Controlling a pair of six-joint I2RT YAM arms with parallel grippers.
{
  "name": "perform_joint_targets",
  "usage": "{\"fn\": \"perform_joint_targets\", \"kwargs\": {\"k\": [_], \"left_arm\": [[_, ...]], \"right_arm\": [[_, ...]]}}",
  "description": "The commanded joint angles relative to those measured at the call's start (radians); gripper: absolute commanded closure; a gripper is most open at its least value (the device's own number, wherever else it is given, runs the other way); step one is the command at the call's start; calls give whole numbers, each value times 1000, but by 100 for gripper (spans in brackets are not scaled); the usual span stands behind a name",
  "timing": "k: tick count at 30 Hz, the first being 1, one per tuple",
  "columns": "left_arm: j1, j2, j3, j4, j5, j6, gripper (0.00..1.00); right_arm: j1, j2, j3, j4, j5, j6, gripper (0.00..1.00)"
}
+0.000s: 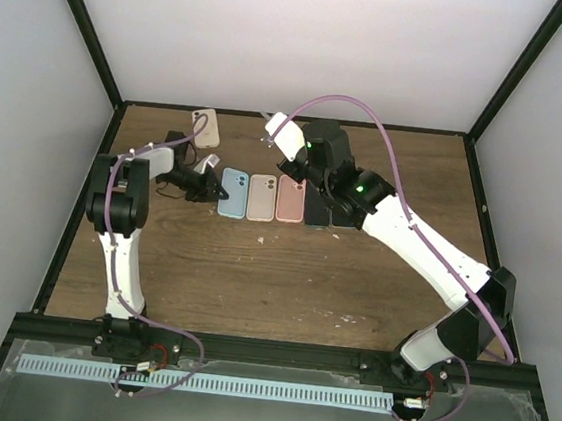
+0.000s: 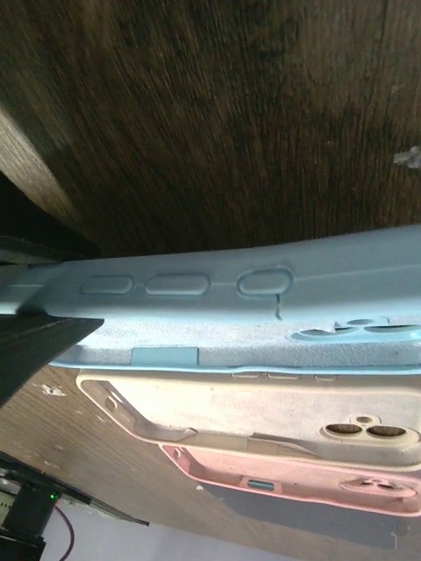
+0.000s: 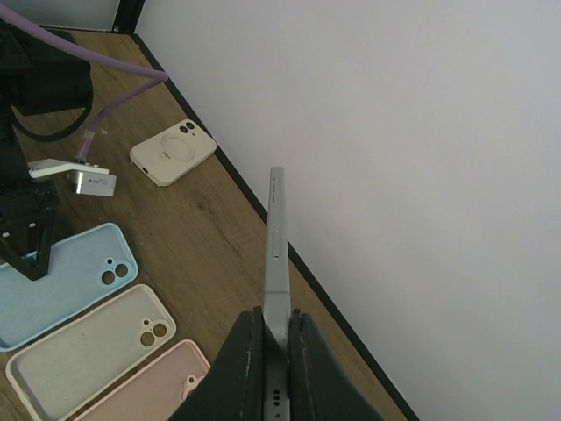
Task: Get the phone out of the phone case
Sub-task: Place the phone case at the center of the board.
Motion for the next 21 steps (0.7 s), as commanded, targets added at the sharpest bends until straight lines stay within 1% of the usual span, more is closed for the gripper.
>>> {"fn": "perform_joint_targets", "kwargs": {"k": [1, 3, 9, 10, 11, 14, 16, 18, 21], "left_arm": [[-22, -10, 4, 3, -54, 1, 82], [-23, -28, -11, 15, -85, -10, 74], [-19, -97, -48, 33, -157, -43, 43], [-16, -117, -58, 39, -163, -47, 35], [-14, -137, -67, 43, -170, -49, 24], [0, -201, -86, 45, -186, -55, 7], [16, -245, -90, 43, -166, -62, 3], [41, -306, -92, 45, -116, -76, 1], [71, -390, -101, 65, -68, -95, 0]], "right_arm": [[-4, -18, 26, 43, -2, 19, 99], [-4, -16, 28, 41, -6, 22, 99], [-3, -1, 35, 51, -7, 18, 99], [-1, 0, 33, 61, -1, 11, 99], [-1, 1, 27, 78, 5, 2, 99], [4, 5, 11, 132, 17, -28, 99], [13, 17, 7, 163, 29, -53, 99], [22, 29, 0, 203, 41, -80, 99], [45, 44, -39, 292, 78, -144, 99]]}}
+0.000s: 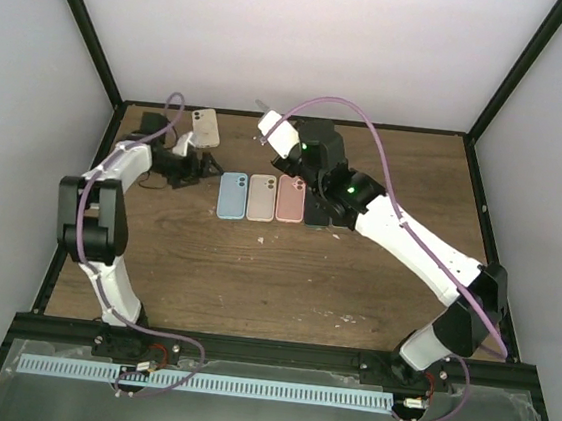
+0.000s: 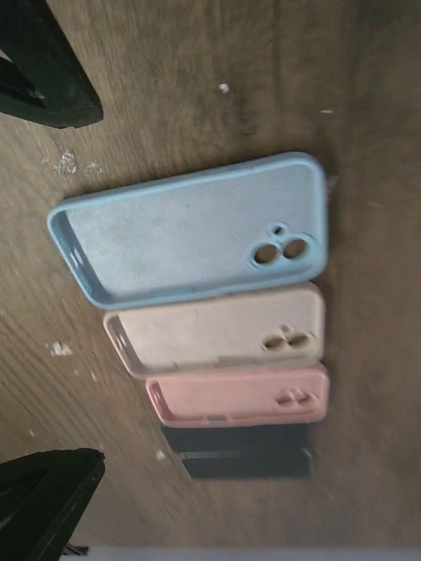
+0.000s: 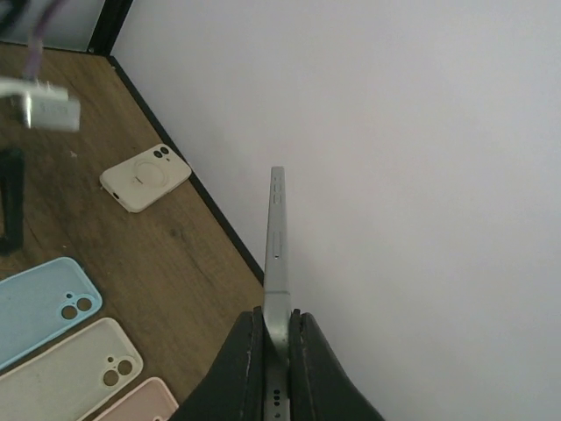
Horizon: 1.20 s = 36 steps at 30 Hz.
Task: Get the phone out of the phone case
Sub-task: Place the phone case at the center of the board, then place the phone at the center of the board.
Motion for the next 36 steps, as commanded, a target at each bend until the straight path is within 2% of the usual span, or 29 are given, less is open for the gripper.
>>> {"fn": "perform_joint_targets", "kwargs": {"k": [1, 4, 9, 18, 22, 26, 31, 36], "left_arm": [[48, -151, -22, 42, 67, -34, 0], [90, -240, -60, 91, 121, -91, 0], [157, -338, -93, 195, 332, -261, 0], [162, -399, -240, 538, 514, -615, 0], [162, -422, -302, 705, 540, -745, 0], [161, -436, -333, 738, 538, -776, 2], [151, -448, -365, 779, 535, -803, 11], [125, -437, -363, 789, 535, -809, 27]], "right_arm": [[39, 25, -47, 219, 76, -117, 99], [81, 39, -136, 374, 152, -236, 99], [141, 63, -253, 622, 224, -417, 99], [241, 150, -367, 1001, 284, -741, 99], [275, 188, -367, 1038, 288, -771, 99], [307, 221, -360, 1067, 288, -789, 99], [329, 258, -346, 1099, 289, -816, 99], [346, 283, -337, 1108, 291, -833, 99]]}}
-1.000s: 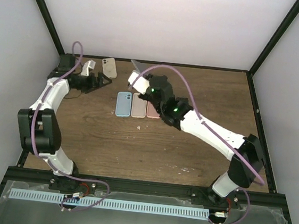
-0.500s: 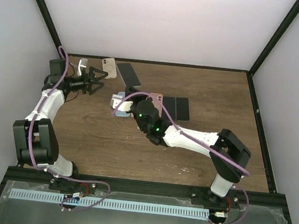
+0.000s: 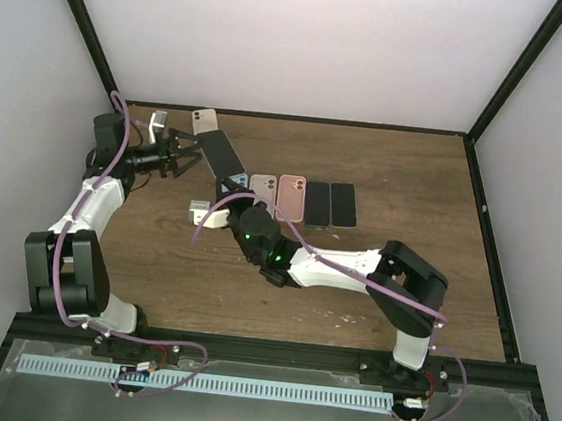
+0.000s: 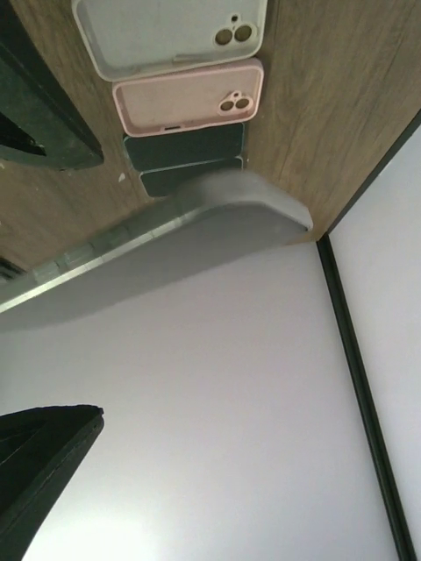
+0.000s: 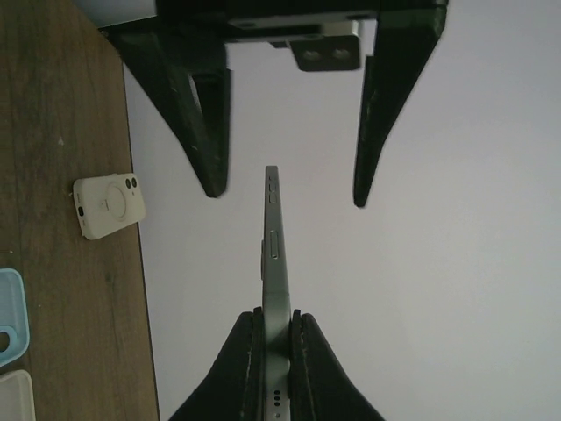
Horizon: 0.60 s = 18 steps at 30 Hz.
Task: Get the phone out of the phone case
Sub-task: Place the phone at the center of the board.
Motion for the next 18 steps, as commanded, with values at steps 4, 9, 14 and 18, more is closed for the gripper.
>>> {"fn": "perform_joint_targets", "kwargs": {"k": [4, 9, 14, 18], "left_arm": [[-30, 5, -9, 36, 7, -22, 45], [-32, 26, -23, 64, 5, -73, 60], [-30, 41, -28, 86, 7, -122, 80], [-28, 50, -24, 105, 10, -144, 95]], "right_arm": [[23, 26, 41, 144, 26, -66, 99], [32, 48, 36, 182, 28, -112, 99], [33, 68, 38, 216, 35, -145, 99], [35, 63, 52, 170, 43, -109, 89]]}}
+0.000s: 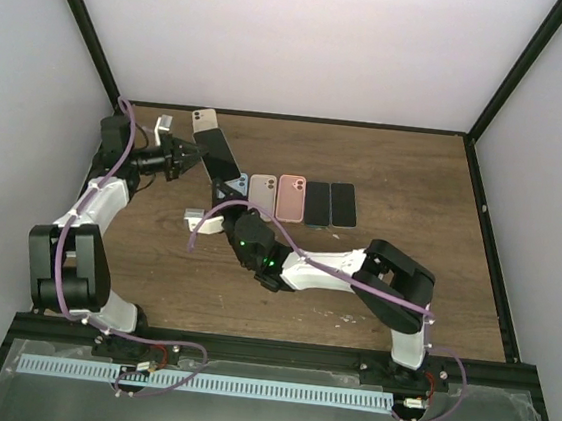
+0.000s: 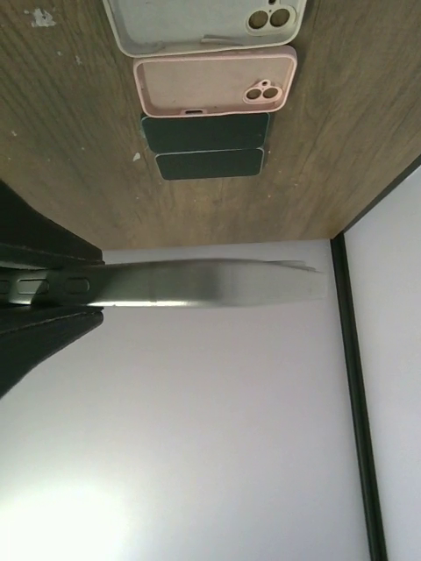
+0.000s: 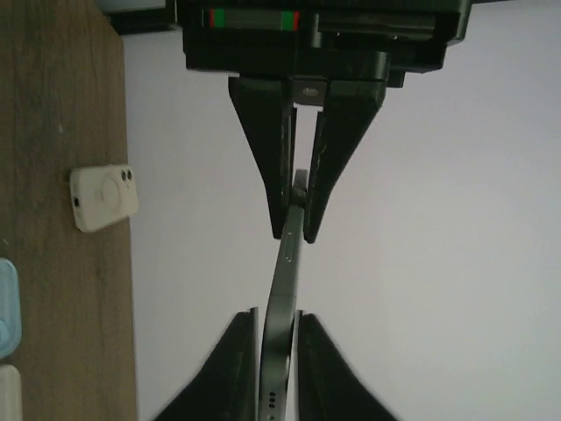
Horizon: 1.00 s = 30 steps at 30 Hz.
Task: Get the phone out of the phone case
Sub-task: Place the phone at the center of the board.
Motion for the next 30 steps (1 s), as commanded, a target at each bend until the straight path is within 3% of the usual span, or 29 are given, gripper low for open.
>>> {"fn": "perform_joint_targets", "kwargs": {"k": [1, 4, 8, 11, 15, 22, 26, 30], "left_arm": [[0, 19, 2, 48, 12, -14, 97], [4, 30, 17, 50, 25, -6, 100], [12, 44, 49, 45, 45, 17, 100], [16, 47, 74, 35, 66, 45, 100], [17, 41, 117, -23, 70, 117, 100], [17, 21, 174, -72, 71, 203, 100], [9, 16, 194, -58, 85, 196, 100], [-17, -4, 199, -29, 101, 186, 100]], "right_arm": [[12, -12, 54, 55, 13, 19, 82], [12, -34, 72, -55, 10, 92, 64], [11, -79, 171, -448, -52, 375, 43], [0, -97, 297, -755, -145, 618, 34], [-31, -114, 415, -1040, -313, 809, 24], [-137, -187, 551, -1296, -721, 1050, 20], [-246, -238, 602, -1353, -989, 1191, 19], [-358, -256, 639, -1374, -1160, 1325, 21]]}}
